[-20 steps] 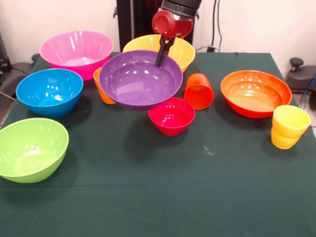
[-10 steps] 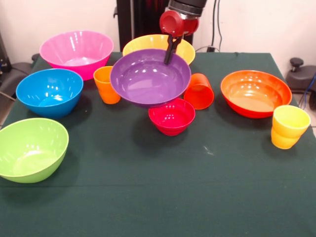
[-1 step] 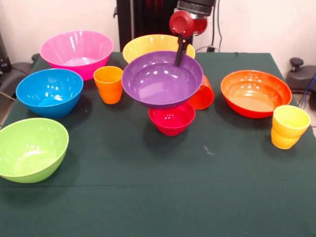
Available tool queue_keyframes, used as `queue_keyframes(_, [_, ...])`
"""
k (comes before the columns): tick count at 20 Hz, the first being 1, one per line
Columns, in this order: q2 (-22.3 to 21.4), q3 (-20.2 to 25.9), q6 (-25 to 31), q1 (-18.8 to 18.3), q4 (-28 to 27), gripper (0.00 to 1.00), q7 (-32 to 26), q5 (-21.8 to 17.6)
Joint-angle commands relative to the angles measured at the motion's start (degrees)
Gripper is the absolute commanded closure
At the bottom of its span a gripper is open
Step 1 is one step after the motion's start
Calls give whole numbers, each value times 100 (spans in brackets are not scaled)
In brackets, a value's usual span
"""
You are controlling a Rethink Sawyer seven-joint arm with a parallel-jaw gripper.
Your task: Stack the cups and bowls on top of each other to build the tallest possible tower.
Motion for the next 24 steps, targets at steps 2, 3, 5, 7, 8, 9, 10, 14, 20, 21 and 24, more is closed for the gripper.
queue_keyframes(2, [35, 371, -529, 106, 66, 100, 1097, 25])
queue_keyframes(3, [52, 333, -536, 121, 43, 100, 1083, 18])
queue_keyframes(5, [132, 248, -563, 175, -8, 100, 1066, 15])
queue_keyframes(7, [276, 115, -541, 268, -109, 100, 1044, 18])
queue_keyframes(8, [332, 69, -492, 312, -162, 100, 1035, 35])
queue_keyframes(9, [396, 10, -436, 368, -222, 100, 1022, 47])
queue_keyframes(10, [453, -46, -366, 417, -285, 100, 997, 48])
queue_keyframes(14, [679, -375, -297, 656, -441, 100, 966, 19])
queue_keyframes(20, [1011, -653, -457, 899, -602, 100, 1040, 104])
queue_keyframes(21, [1053, -653, -504, 906, -614, 100, 1056, 124])
queue_keyframes(24, [1128, -639, -658, 912, -620, 100, 1081, 145])
